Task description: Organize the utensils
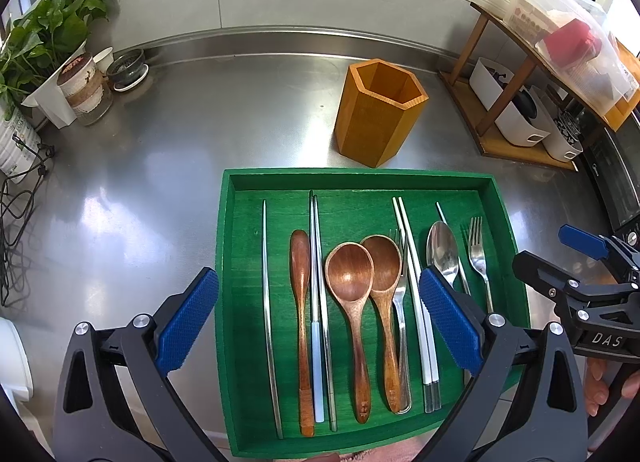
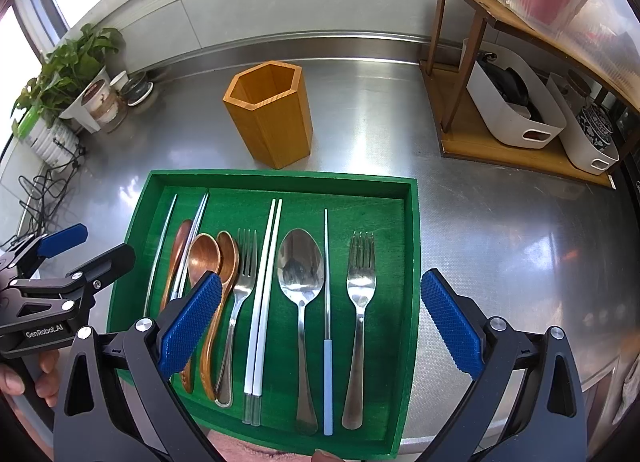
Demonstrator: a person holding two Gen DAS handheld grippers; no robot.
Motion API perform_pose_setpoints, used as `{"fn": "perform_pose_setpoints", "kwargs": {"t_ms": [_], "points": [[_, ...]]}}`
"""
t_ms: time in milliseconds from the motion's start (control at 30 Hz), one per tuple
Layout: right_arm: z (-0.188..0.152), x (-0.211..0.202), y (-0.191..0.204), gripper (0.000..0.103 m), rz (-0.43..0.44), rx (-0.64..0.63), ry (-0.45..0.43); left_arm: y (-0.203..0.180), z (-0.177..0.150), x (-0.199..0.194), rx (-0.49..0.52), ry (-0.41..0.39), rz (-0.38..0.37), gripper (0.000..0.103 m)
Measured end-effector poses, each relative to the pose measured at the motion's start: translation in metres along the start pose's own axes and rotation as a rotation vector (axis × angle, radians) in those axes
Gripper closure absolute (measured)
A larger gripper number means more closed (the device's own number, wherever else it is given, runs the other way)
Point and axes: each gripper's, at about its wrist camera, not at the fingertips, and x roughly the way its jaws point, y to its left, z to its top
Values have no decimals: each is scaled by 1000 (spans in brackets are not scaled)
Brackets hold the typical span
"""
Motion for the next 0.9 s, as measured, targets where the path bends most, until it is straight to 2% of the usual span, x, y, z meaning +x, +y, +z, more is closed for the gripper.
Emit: {"fn": "perform_pose_setpoints", "kwargs": {"t_ms": [900], "points": [[1,1,1,4,0,6,1,4,2,2,-6,13,-11,8]]}}
